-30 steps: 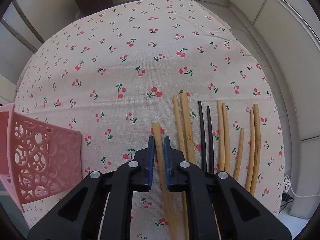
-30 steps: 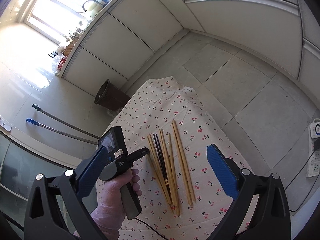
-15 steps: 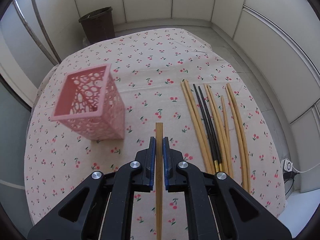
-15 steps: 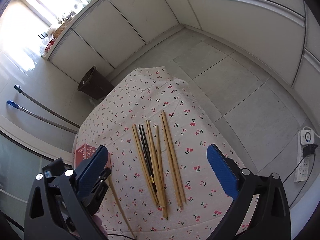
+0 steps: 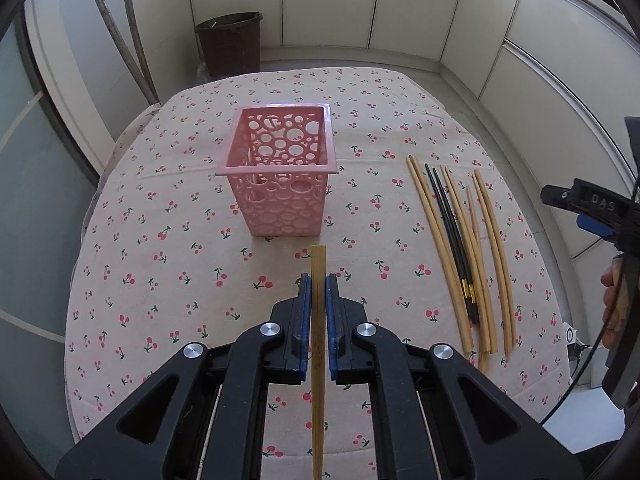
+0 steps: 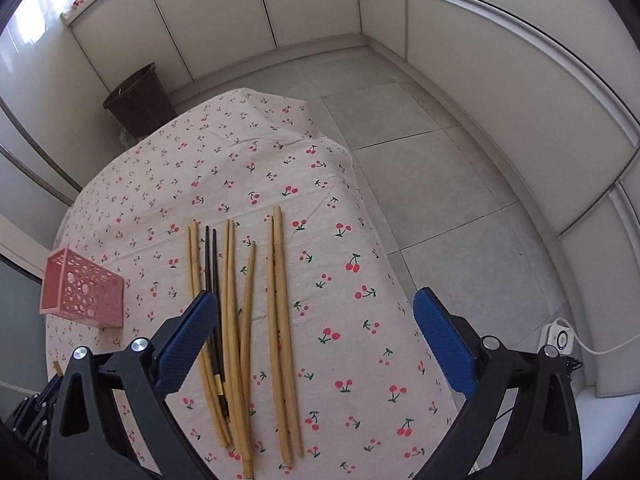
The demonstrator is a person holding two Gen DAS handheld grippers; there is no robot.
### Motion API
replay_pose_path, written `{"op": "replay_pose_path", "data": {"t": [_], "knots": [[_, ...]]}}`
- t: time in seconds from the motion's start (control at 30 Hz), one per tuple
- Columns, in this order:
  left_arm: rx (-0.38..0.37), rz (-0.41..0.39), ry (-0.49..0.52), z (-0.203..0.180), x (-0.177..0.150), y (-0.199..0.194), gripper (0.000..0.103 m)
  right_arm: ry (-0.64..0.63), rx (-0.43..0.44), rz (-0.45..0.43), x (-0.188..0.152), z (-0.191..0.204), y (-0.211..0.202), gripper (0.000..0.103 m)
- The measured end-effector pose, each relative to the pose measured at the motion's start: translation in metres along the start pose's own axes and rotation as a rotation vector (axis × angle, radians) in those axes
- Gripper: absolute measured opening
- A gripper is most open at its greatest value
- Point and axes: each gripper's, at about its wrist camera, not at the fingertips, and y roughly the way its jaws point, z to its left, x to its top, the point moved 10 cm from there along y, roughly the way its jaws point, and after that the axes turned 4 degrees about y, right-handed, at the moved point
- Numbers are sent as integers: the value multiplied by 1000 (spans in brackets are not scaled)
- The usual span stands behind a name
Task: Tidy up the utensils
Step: 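Lift the wooden chopstick upright with the left gripper toward the pink basket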
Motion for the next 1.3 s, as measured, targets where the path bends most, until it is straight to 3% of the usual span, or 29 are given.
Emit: {"op": "replay_pose_path", "data": {"t": [0.17,0.3,0.43,0.8,0.97,1.2,1.3], "knots": [[-12,5,-19,4,3,4,7,-29,-9,31,2,5,27,76],[-16,12,-28,9,5,8,7,-28,-12,54,5,10,45,55],[-23,26,-41,15,5,13,7,-3,-26,71,10,9,62,47],[-44,36,-42,18,5,14,7,36,-66,106,24,-2,95,38],[-54,41,-38,16,4,14,7,26,-61,106,29,3,99,38],[-54,47,-38,19,3,16,7,68,13,124,35,16,102,37],[-55,50,-43,21,2,17,7,48,-8,129,32,20,106,34]]}}
